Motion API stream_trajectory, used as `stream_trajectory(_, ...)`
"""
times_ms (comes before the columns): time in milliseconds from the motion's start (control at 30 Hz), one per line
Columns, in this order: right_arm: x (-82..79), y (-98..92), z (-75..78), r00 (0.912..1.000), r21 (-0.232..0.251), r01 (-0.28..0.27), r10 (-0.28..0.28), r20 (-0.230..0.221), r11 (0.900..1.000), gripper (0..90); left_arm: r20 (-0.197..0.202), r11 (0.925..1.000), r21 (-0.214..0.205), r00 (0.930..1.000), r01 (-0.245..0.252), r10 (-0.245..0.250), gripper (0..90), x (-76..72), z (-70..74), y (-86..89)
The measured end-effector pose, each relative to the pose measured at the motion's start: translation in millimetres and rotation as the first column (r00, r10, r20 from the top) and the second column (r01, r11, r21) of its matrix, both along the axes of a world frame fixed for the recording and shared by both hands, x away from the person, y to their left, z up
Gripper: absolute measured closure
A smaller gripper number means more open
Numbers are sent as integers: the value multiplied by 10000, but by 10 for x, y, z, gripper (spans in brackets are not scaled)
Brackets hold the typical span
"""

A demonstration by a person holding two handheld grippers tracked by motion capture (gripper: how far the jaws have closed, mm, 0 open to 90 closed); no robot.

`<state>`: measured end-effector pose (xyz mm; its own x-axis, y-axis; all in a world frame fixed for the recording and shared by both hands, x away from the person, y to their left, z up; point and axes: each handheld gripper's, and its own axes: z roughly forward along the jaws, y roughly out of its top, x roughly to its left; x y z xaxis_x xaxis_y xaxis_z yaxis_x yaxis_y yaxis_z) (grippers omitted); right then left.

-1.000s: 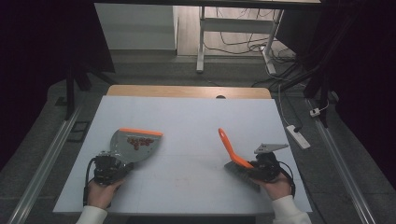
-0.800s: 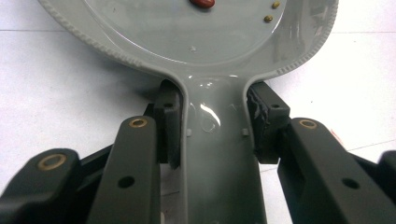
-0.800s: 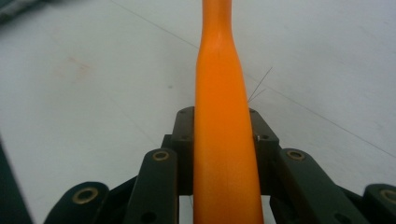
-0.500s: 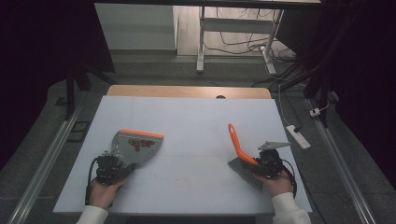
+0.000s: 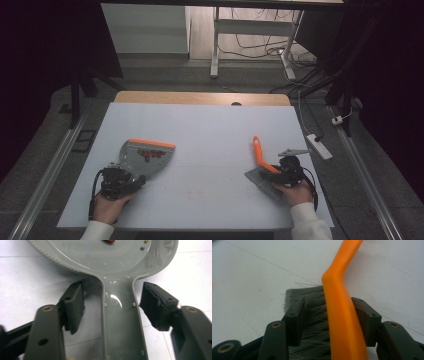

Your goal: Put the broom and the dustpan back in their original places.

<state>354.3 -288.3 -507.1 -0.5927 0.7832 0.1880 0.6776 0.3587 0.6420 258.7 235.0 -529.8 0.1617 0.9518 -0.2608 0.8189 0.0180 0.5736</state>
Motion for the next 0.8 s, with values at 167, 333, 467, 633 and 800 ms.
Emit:
stream_trajectory(167, 22, -3, -14, 9999, -243, 145, -144, 53, 9996, 407, 152, 9996, 203, 9997, 193, -196, 285, -48, 49, 35)
stream_trajectory(333, 13, -27, 1, 9987, -429, 401, -386, 343, 9983, 402, 380, 9975, 564, 9983, 429, -451, 248, -113, 114, 53)
stream_trajectory(467, -1, -34, 15, 9978, -452, 472, -451, 480, 9979, 399, 592, 9956, 707, 9961, 618, -661, 244, -152, 153, 81)
stream_trajectory(633, -47, -28, 74, 9942, -413, 422, -379, 1011, 9983, 398, 881, 9944, 520, 9914, 921, -964, 244, -170, 206, 95)
stream_trajectory(800, -122, 11, 150, 9909, -175, -74, 97, 1346, 9998, 398, 1293, 9891, 438, 9810, 1404, -1450, 250, -186, 247, 84)
